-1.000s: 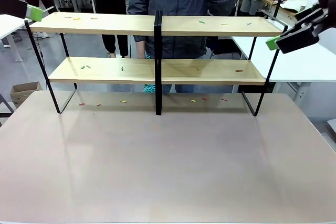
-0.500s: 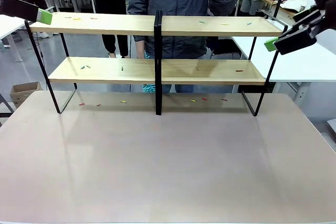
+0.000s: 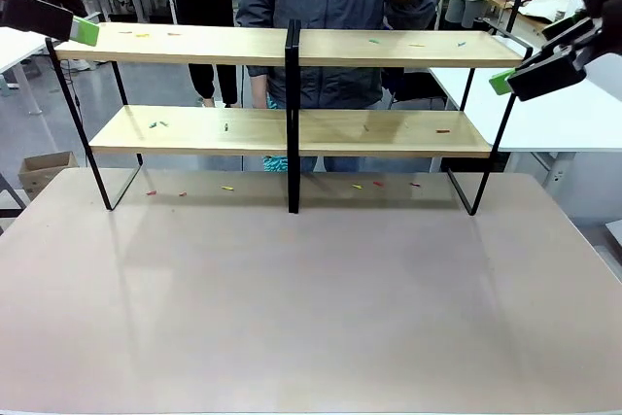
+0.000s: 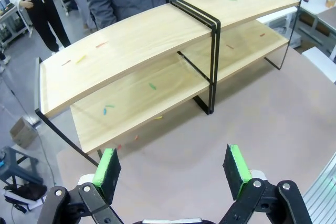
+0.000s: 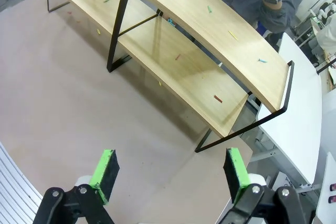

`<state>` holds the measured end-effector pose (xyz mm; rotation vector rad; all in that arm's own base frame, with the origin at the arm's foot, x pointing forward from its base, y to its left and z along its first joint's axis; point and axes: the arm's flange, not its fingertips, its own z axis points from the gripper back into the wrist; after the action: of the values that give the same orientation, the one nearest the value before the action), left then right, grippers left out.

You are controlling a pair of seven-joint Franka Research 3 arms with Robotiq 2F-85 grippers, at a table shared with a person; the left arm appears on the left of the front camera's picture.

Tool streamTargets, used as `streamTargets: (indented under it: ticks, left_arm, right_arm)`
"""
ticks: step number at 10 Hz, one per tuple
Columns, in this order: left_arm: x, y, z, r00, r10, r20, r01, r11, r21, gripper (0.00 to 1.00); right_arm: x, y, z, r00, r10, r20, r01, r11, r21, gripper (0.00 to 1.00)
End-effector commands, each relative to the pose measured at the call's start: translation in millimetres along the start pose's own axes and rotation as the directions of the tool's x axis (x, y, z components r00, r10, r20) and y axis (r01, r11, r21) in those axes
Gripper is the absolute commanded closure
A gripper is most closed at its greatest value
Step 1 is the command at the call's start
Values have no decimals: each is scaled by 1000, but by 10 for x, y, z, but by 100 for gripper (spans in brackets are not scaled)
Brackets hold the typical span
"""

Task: Clean the shelves.
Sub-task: Pick up the Duster when the human hands it over.

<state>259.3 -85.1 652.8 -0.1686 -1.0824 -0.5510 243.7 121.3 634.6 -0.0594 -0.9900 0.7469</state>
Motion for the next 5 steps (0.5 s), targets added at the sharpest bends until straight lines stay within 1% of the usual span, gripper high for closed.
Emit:
streamTargets:
  ticks: [1, 2, 3, 4, 5]
  left_arm:
    - [2, 2, 1, 1000, -2, 2, 2, 1000, 0, 0]
    - [2, 2, 1, 1000, -2, 2, 2, 1000, 0, 0]
    - [2, 2, 1, 1000, -2, 2, 2, 1000, 0, 0]
    - [2, 2, 1, 1000, -2, 2, 2, 1000, 0, 0]
    - [2, 2, 1, 1000, -2, 2, 2, 1000, 0, 0]
  right_arm:
    - [-610, 205, -165, 1000, -21, 21, 22, 999, -39, 0]
    - [-577, 252, -142, 997, -70, 19, 71, 997, -27, 0]
    - [-517, 322, -114, 985, -170, 7, 170, 984, -54, 0]
    - [-465, 388, -106, 971, -237, -16, 236, 969, -74, 0]
    - [-445, 428, -120, 974, -226, -16, 224, 971, -82, 0]
